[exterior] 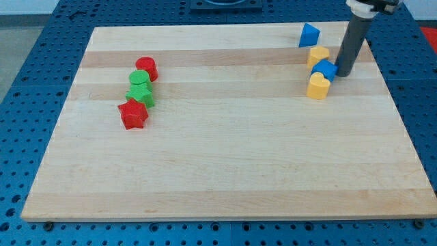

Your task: Move your arm to blue triangle

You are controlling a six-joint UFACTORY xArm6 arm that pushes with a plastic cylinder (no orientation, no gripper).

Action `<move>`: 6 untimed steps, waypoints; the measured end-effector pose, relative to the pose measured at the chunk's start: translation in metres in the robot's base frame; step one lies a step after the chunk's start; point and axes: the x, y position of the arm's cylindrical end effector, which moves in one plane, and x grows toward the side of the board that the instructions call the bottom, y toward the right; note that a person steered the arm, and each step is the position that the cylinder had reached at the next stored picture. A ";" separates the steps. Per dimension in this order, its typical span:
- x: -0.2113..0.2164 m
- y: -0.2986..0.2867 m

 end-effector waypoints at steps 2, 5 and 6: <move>0.000 -0.008; -0.055 0.083; -0.099 0.086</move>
